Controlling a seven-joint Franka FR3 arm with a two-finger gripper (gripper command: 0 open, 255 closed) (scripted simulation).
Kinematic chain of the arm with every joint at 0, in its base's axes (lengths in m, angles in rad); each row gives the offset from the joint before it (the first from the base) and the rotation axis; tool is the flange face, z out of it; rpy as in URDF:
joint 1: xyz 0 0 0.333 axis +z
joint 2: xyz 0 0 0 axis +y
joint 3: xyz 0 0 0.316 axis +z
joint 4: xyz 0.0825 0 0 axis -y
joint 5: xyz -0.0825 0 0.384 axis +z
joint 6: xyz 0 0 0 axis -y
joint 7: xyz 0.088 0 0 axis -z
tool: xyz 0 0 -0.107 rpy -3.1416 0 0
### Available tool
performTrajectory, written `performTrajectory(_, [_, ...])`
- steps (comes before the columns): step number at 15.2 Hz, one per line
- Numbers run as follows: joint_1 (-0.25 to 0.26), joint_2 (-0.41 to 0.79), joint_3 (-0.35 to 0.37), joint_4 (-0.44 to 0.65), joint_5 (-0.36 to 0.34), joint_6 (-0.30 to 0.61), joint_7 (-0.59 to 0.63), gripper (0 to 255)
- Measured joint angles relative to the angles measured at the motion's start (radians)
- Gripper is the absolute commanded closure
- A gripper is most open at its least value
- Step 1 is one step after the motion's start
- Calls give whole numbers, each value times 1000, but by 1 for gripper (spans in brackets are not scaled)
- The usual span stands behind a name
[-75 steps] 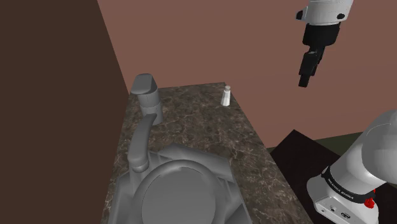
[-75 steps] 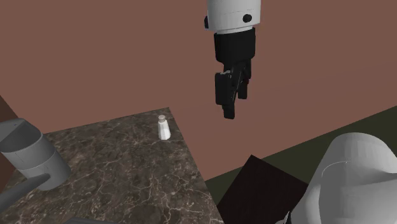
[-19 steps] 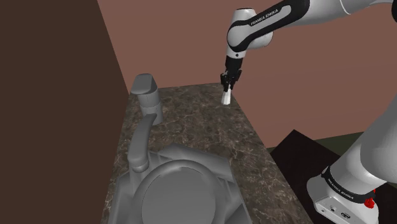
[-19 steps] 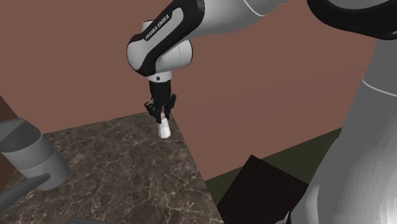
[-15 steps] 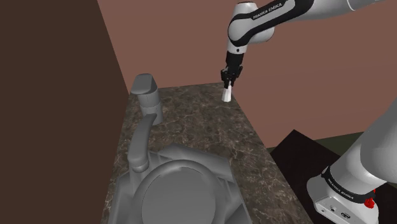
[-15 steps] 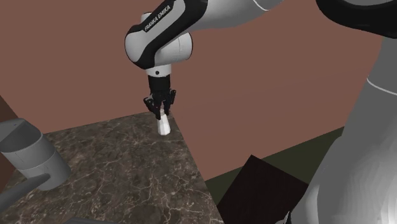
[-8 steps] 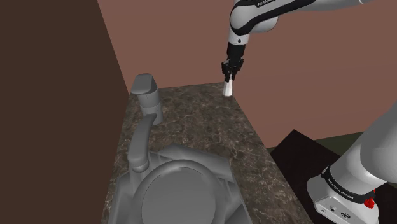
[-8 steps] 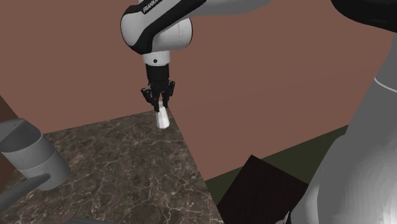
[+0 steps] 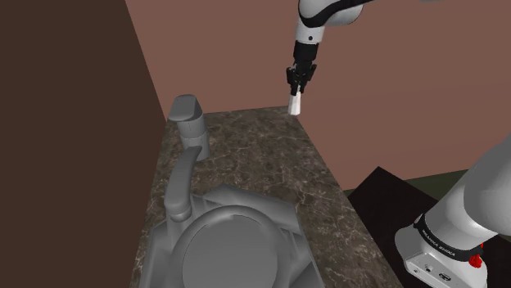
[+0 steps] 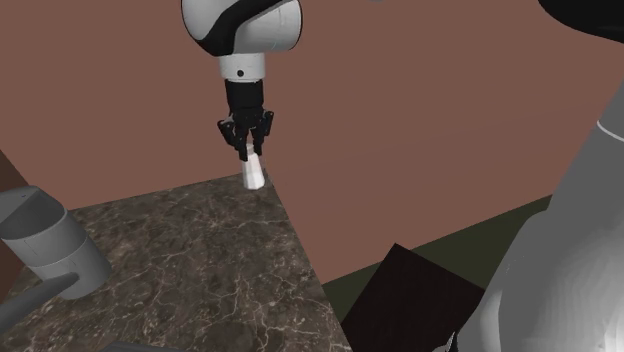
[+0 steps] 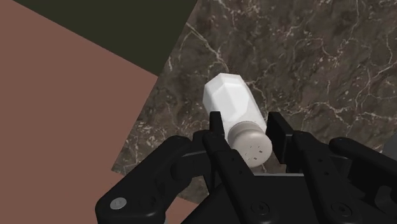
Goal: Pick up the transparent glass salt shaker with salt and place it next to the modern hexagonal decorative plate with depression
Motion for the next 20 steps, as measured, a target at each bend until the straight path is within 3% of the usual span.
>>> performTrajectory(13, [-2,-15,-2,153,-5,-168,14,255])
performTrajectory(20, [59,-138,61,12,1,-139,132,255])
